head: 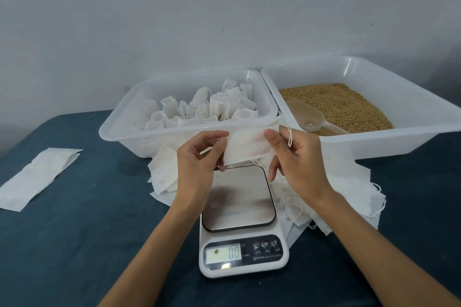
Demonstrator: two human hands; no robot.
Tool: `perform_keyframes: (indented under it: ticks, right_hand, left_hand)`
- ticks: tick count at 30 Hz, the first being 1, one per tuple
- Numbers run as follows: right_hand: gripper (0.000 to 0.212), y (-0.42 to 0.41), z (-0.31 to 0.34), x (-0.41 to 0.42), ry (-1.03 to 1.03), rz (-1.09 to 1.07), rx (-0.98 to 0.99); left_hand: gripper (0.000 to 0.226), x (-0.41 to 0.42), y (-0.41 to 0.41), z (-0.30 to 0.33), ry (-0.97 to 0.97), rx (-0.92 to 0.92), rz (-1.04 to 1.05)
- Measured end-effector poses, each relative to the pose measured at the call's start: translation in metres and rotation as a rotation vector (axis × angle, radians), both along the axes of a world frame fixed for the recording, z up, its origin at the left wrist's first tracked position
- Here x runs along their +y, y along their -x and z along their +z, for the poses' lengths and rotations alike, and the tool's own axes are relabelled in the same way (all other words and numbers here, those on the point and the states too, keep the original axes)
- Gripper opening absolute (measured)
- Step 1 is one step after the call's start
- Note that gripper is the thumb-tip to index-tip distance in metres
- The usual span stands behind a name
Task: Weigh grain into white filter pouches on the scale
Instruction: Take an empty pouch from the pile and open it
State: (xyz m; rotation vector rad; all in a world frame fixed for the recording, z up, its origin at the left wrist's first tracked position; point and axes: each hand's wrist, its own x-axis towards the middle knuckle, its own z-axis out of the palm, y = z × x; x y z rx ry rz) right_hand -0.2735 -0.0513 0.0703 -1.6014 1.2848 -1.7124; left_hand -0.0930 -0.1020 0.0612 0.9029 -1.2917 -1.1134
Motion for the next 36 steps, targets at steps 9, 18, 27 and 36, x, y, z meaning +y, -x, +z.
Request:
perform_keyframes:
  ticks: [9,18,27,36]
  right_hand:
    - [0.059,0.000,0.000,-0.002,-0.048,0.073,0.040]
    - [0.097,0.005,0.043,0.018,-0.299,0.237,0.255]
    - [0.111,-0.005,0.097,0.032,-0.433,0.315,0.640]
    - [0.098,-0.020,0.131,0.024,-0.674,0.355,0.949]
  left_hand:
    - [0.079,0.020,0.004,0.004,0.338,-0.559,-0.175]
    - [0.069,0.034,0.010,0.013,0.365,-0.560,-0.242]
    - [0.053,0.040,0.011,0.014,0.226,-0.366,-0.343]
    - [0.028,0.042,0.018,0.005,0.114,-0.319,-0.340]
